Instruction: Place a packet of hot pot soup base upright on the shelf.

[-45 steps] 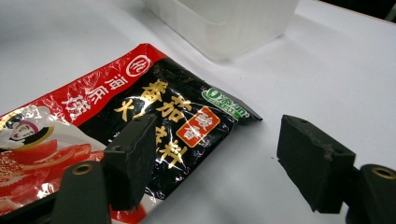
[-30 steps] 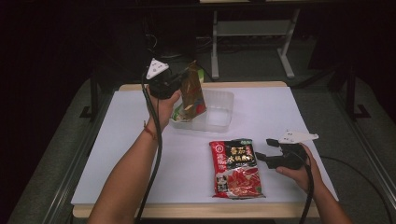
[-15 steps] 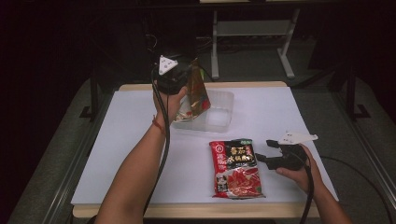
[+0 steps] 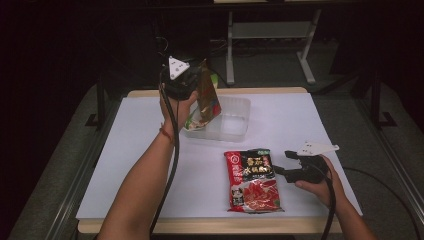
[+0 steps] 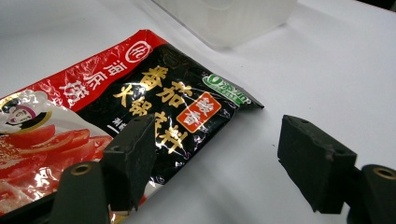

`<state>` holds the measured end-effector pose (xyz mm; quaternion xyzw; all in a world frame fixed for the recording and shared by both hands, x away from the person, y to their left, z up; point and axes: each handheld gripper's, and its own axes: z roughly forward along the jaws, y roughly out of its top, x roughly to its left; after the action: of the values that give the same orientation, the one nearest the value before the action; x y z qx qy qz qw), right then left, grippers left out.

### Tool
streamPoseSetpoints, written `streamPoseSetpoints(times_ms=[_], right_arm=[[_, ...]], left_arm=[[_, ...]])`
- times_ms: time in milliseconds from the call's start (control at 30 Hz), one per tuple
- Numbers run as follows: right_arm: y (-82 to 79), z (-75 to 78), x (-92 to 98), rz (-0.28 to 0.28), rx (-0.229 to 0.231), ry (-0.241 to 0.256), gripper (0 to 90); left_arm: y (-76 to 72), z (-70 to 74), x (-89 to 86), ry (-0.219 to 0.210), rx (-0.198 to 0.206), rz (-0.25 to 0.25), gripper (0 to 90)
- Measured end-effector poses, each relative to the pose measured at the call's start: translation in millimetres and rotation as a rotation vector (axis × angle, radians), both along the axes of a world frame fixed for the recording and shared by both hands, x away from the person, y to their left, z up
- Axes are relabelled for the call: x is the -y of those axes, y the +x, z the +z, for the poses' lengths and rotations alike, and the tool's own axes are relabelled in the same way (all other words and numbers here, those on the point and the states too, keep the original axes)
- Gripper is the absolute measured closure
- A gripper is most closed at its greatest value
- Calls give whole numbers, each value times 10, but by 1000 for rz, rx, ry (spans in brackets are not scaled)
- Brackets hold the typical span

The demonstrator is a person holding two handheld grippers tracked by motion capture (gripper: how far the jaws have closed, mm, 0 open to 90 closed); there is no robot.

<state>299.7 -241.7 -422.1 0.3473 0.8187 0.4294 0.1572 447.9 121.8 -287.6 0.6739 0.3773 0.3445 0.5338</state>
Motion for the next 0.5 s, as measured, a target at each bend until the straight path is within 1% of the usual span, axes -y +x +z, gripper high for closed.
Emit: streamPoseSetpoints(times_ms=[133, 167, 233, 367, 433, 500], right_arm=[[-1, -7, -4, 3, 1, -3, 271], [-3, -8, -3, 3, 0, -4, 270], [-6, -10, 7, 1, -2, -2, 270], [-10, -15, 32, -6, -2, 0, 270], [-13, -18, 40, -8, -3, 1, 270], [-19, -18, 42, -9, -2, 0, 270]], left_arm=[[6, -77, 156, 70, 13, 22, 872], [13, -101, 189, 84, 11, 20, 871], [29, -166, 247, 87, 10, 24, 871], [64, -301, 295, 59, -7, 15, 870], [87, -364, 301, 36, -25, 6, 869], [94, -424, 301, 18, -28, 0, 867]])
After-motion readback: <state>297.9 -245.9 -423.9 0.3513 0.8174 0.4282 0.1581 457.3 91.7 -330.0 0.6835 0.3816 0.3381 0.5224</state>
